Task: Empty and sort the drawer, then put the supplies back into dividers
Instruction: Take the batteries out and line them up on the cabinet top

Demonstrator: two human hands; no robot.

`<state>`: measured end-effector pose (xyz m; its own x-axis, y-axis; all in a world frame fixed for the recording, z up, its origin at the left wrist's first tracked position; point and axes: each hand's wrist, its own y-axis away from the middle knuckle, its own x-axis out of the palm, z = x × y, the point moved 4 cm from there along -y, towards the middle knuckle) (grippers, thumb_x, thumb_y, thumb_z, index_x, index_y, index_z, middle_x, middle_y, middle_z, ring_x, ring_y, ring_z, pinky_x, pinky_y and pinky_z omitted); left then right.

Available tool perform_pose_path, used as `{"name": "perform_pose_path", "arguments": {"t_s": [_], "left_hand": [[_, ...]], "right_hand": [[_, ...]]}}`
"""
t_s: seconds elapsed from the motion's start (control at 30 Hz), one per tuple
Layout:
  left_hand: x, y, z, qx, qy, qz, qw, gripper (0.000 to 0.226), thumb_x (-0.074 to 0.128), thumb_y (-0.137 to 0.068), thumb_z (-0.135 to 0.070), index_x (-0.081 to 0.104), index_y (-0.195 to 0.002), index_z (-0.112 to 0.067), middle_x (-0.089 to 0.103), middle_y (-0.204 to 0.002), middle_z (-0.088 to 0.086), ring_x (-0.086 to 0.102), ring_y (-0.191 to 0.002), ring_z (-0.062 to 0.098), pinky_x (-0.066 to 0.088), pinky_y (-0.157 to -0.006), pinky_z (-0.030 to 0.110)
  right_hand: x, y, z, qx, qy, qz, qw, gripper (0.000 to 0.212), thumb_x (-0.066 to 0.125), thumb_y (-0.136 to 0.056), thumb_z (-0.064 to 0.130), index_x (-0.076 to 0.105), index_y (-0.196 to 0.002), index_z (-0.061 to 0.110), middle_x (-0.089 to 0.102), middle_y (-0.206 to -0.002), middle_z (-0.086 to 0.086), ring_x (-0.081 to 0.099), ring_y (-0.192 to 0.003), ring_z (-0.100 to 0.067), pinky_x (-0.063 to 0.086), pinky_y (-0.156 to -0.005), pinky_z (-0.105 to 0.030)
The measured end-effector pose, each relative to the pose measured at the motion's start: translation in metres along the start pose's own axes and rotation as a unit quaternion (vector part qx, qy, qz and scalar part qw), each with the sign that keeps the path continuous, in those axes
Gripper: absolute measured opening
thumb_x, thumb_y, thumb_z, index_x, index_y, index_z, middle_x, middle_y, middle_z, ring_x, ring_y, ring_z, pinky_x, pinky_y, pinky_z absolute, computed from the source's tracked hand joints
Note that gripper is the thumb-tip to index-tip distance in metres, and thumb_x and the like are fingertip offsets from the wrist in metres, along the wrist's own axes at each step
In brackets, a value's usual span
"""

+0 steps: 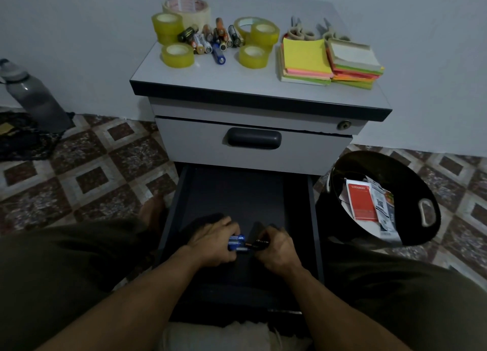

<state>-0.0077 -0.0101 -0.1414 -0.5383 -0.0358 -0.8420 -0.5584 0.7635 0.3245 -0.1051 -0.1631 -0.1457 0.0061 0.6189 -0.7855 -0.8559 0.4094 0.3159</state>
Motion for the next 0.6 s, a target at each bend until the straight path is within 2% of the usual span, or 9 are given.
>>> {"name": "perform_pose_path", "arguments": {"t_s": [0.13,0.27,0.4,0.47,0.6], "left_hand": [[0.001,0.001,0.006,0.001,0.0,-0.001,1.0,0.023,0.066,-0.079,-0.036,0.048,-0.094,-0.036,0.04,-0.098,-0.013,0.051,-0.087,0.012,0.039,-0.073,0.029],[-0.001,0.003,0.01,0.008,0.023,-0.008,1.0,0.016,0.065,-0.086,-0.032,0.053,-0.097,-0.033,0.044,-0.101,-0.012,0.051,-0.092,0.01,0.038,-0.078,0.026],[0.0,0.003,0.013,0.007,0.036,-0.023,0.999,0.013,0.065,-0.088,-0.027,0.064,-0.1,-0.025,0.049,-0.098,-0.012,0.051,-0.09,0.009,0.036,-0.075,0.024],[0.0,0.004,0.015,0.002,0.041,-0.023,0.999,0.013,0.066,-0.088,-0.029,0.065,-0.1,-0.024,0.051,-0.099,-0.011,0.052,-0.091,0.009,0.037,-0.075,0.024],[-0.001,0.004,0.019,-0.016,0.058,-0.03,0.998,0.007,0.068,-0.088,-0.031,0.064,-0.093,-0.028,0.052,-0.097,-0.011,0.054,-0.09,0.01,0.043,-0.077,0.025]], "right_hand": [[0.005,-0.001,0.001,-0.001,0.015,-0.002,1.0,0.021,0.071,-0.078,0.012,0.065,-0.098,0.016,0.052,-0.105,-0.002,0.058,-0.094,-0.021,0.041,-0.076,-0.018],[0.006,-0.004,0.001,0.002,0.026,0.013,1.0,0.023,0.067,-0.08,0.007,0.069,-0.1,0.018,0.06,-0.109,-0.006,0.061,-0.098,-0.022,0.045,-0.078,-0.02],[0.005,-0.004,0.004,0.013,0.026,0.018,0.999,0.021,0.065,-0.078,0.003,0.062,-0.09,0.02,0.057,-0.108,-0.005,0.058,-0.092,-0.02,0.051,-0.079,-0.028],[0.005,-0.004,0.004,0.015,0.029,0.019,0.999,0.021,0.064,-0.079,0.003,0.06,-0.089,0.02,0.057,-0.108,-0.006,0.057,-0.092,-0.02,0.049,-0.078,-0.026],[0.003,-0.003,0.002,-0.001,0.027,0.014,1.0,0.022,0.065,-0.082,0.005,0.07,-0.099,0.018,0.064,-0.106,-0.005,0.063,-0.095,-0.02,0.048,-0.077,-0.02]]}}
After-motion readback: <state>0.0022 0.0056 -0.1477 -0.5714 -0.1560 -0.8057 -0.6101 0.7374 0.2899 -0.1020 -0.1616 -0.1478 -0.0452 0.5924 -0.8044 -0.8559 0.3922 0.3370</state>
